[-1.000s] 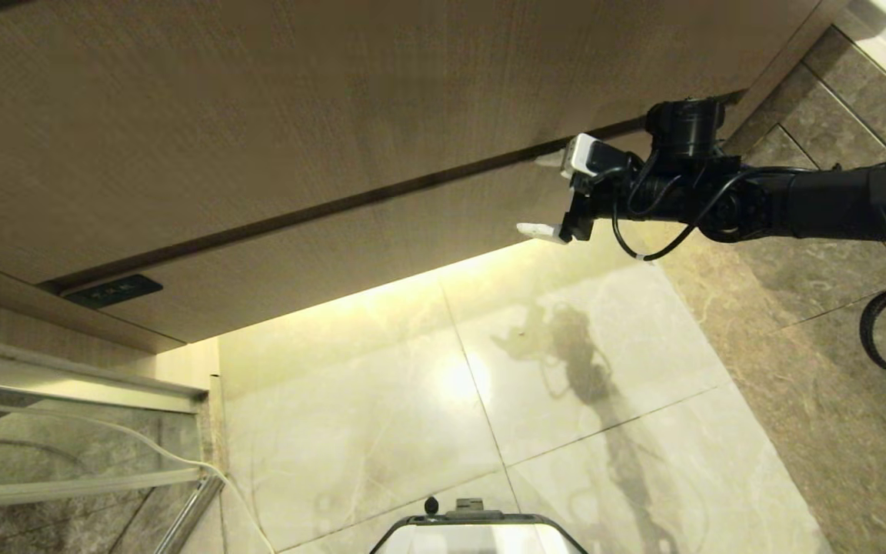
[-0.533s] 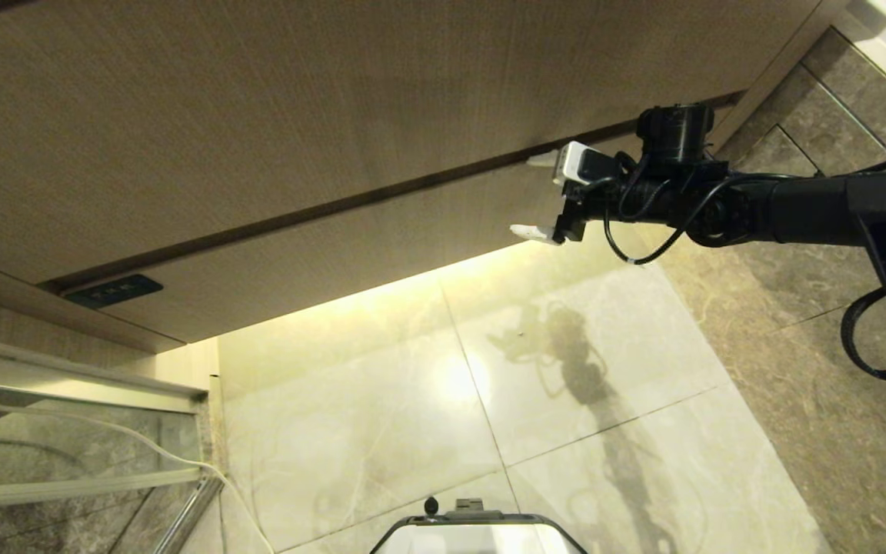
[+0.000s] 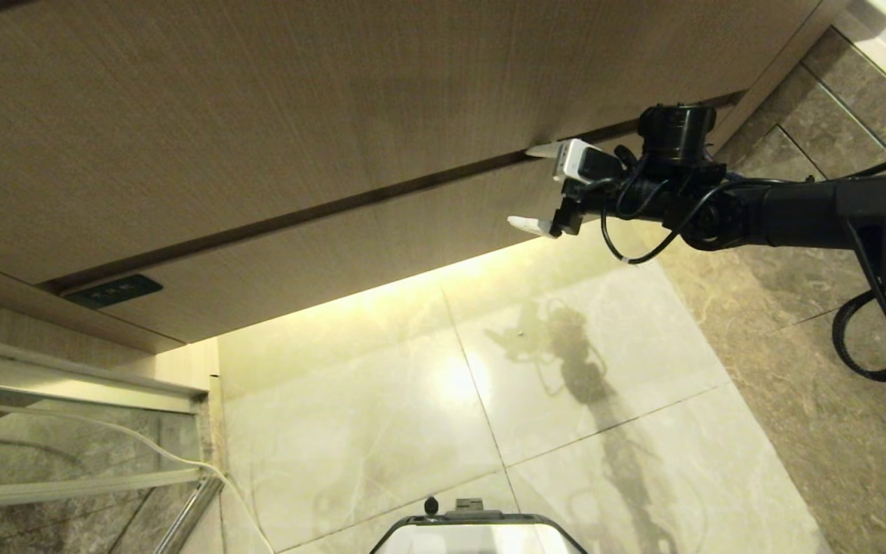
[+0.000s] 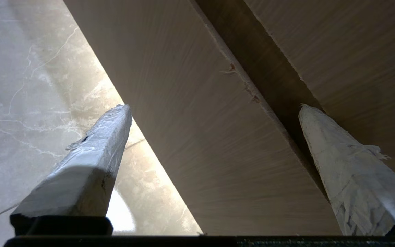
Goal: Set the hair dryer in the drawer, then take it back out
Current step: Pull open the drawer
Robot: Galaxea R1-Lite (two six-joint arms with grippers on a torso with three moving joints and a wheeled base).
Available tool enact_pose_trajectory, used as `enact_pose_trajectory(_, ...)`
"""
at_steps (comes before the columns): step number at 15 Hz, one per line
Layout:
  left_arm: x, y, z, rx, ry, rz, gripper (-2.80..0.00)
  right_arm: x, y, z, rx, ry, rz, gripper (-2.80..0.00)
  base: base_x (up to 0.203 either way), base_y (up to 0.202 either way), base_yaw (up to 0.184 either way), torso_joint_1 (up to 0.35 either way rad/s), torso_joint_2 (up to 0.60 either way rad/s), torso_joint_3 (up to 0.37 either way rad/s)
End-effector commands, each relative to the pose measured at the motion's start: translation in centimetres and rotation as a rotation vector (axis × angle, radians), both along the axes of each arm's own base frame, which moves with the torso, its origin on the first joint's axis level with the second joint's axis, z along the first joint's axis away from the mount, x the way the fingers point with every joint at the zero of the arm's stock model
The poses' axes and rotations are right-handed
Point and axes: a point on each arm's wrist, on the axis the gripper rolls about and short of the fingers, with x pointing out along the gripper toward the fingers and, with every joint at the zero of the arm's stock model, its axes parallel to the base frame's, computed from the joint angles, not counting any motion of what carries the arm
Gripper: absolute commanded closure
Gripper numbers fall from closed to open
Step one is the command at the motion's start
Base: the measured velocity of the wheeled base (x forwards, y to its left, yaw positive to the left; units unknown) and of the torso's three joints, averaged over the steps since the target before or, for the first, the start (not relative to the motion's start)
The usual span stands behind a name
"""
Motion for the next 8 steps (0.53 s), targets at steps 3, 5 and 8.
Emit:
enact_pose_trajectory(3,0.0,0.0,0.0,0.000,0.000,0.000,0.00,0.8,-0.1,-0.9,0.005,-0.024,-0.006,-2.80,0.000,0.000,0.000,0.000,0.00,0.000)
enact_pose_trajectory(5,0.0,0.0,0.0,0.000,0.001,0.000,0.00,1.3,0.0,-1.7,0.007,-0.026,-0.009,-2.80,0.000,0.000,0.000,0.000,0.00,0.000)
enact_pose_trajectory(8,0.0,0.0,0.0,0.000,-0.002,-0.001,0.00,1.7,0.1,-2.7,-0.002,-0.011,-0.008,-2.80,0.000,0.000,0.000,0.000,0.00,0.000)
